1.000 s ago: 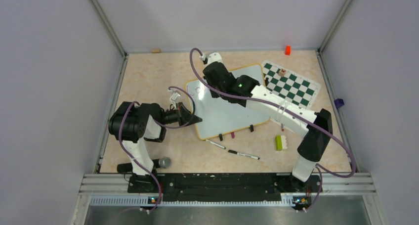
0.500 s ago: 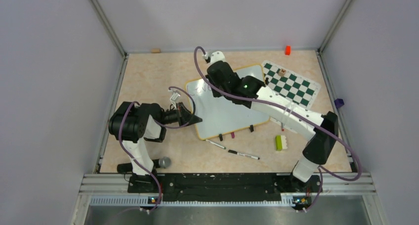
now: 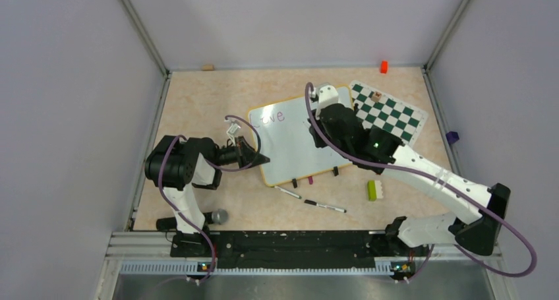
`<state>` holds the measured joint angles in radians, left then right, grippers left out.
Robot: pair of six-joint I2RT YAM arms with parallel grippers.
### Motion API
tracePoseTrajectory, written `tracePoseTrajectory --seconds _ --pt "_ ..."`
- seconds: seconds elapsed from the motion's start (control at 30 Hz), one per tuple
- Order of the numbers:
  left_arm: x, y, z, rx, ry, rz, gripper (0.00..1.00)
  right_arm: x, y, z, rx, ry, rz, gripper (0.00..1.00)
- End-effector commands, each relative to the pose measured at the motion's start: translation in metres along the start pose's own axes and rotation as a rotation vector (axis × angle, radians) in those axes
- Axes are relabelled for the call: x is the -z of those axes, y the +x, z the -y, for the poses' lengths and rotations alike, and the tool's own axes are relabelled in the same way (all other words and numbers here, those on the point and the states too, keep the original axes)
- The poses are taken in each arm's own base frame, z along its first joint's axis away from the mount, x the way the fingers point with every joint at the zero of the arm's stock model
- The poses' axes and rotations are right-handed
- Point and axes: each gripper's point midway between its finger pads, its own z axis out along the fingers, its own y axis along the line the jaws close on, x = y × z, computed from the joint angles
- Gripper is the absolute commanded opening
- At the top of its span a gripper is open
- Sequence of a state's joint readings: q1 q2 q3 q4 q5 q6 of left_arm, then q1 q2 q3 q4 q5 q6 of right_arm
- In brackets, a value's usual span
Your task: Write a sentence on the whiteboard
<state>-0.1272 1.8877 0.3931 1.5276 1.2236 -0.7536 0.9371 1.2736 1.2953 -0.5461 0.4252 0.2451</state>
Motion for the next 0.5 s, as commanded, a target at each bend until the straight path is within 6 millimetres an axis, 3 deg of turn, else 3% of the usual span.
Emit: tracePoseTrajectory --seconds 0.0,0.47 --pt "-0.0041 -0.0017 0.0071 -0.145 0.06 -0.013 0.0 0.0192 -0.0224 0.0126 -0.037 -0.005 0.141 0.0" --pt "-0.0064 -0.0006 0.0068 -0.132 0.065 -0.018 0.0 0.0273 -0.0213 0.015 -0.03 -0.028 0.187 0.0"
